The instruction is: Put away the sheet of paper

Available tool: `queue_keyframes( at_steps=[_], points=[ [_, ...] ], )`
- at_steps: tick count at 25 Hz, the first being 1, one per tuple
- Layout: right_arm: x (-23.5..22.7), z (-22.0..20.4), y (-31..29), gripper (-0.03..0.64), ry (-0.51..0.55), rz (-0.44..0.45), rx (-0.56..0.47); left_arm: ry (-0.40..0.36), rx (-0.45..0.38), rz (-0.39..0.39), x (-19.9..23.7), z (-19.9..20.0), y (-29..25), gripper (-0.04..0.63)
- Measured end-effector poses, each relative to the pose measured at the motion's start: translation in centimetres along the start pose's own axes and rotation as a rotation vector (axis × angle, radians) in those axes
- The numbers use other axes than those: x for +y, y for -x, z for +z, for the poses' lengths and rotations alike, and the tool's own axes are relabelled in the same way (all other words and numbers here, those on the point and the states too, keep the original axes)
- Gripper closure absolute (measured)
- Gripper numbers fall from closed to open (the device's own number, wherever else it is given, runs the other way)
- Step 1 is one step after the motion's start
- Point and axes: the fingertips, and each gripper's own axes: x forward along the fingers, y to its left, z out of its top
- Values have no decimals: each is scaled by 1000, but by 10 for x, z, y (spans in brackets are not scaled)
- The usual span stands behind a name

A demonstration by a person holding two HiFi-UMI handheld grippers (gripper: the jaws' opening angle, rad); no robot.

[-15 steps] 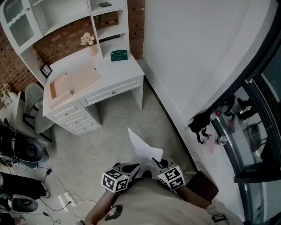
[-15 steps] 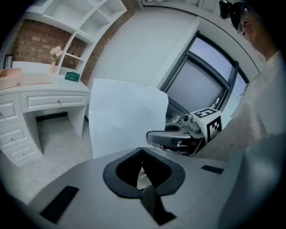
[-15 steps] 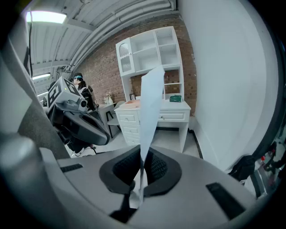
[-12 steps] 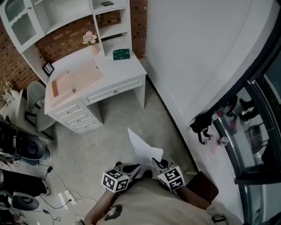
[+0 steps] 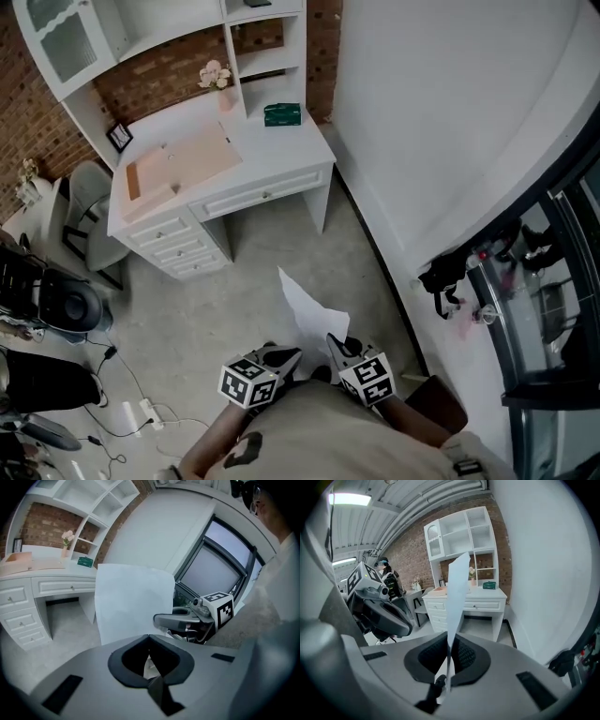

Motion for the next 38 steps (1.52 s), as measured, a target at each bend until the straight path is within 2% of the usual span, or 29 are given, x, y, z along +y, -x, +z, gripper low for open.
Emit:
queue_keyframes(
  at_steps=[13, 27, 38],
  points=[
    [1, 60, -57, 589, 84, -32, 26, 14, -92, -36, 67, 50, 21, 578],
    [42, 110, -128, 589, 170, 42, 25, 47, -183, 46, 137, 69, 78, 578],
    [84, 127, -170, 589, 239, 120, 51, 115, -257, 107, 176, 59, 121, 578]
  ],
)
